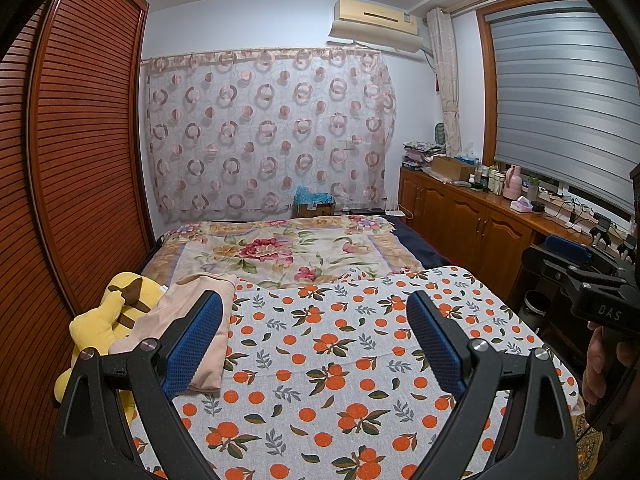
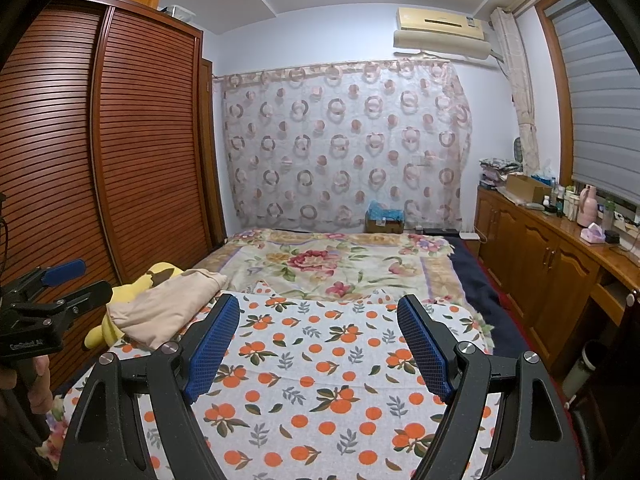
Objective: Fold small clothes
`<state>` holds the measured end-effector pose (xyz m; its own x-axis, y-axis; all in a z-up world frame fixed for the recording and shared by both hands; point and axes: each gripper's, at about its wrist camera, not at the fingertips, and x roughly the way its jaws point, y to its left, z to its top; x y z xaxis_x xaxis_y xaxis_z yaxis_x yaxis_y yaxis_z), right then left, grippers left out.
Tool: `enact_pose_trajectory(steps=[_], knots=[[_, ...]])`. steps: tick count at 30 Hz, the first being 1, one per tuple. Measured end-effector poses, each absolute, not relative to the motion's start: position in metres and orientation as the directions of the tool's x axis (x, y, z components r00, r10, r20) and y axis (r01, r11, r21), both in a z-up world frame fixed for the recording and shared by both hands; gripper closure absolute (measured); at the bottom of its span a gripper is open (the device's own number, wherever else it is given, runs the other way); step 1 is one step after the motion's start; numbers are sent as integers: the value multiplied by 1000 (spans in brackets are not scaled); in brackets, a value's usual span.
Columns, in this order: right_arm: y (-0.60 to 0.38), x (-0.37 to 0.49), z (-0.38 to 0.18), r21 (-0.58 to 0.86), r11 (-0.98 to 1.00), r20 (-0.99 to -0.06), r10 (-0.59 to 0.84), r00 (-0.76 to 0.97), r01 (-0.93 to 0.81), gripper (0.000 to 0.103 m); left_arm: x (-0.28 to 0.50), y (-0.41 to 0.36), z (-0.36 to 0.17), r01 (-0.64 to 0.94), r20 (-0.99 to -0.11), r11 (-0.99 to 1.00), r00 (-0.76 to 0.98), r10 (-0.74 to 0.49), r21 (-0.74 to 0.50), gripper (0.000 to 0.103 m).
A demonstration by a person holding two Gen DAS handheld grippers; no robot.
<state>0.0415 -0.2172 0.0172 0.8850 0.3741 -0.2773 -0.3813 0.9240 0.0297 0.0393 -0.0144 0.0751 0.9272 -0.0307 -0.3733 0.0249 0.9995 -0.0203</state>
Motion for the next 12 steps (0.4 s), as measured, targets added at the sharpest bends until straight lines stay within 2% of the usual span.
enact_pose_trajectory(steps=[12], knots=[[-215,42,17,30,923,-278,376,884,-383,20,39,-15,75,25,-373,999,927,-31,-21,9]])
